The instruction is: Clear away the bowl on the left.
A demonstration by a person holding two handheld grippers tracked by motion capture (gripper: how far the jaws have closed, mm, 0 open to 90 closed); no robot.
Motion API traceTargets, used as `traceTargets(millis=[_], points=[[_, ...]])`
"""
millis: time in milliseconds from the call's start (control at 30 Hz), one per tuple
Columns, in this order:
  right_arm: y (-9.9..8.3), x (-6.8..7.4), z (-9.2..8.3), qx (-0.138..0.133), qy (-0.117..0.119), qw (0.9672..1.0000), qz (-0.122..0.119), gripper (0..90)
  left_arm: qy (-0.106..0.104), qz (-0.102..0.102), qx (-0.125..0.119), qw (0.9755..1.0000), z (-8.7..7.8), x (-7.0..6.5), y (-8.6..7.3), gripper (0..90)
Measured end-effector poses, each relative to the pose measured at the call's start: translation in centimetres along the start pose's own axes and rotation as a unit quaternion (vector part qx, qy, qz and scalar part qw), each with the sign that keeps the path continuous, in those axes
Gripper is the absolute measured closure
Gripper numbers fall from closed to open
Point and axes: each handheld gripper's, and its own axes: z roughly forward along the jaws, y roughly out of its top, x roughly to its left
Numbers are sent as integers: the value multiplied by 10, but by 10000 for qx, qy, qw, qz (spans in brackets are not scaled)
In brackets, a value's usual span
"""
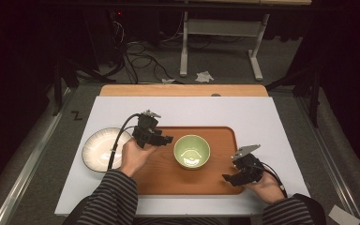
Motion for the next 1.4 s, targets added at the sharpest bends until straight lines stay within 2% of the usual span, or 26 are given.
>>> traceTargets(millis=[367,767,1067,1400], points=[[0,1,0,2,1,10000,22,314,100,8,7,9999,-11,4,-6,421],[0,1,0,10,-4,10000,18,314,132,77,12,9999,-18,1,-8,422],[0,1,1,22,-8,10000,22,314,112,-65,-34,9999,-23,6,-18,421],[0,1,1,40,4,10000,14,314,205,-46,13,9998,-32,9,-29,415]])
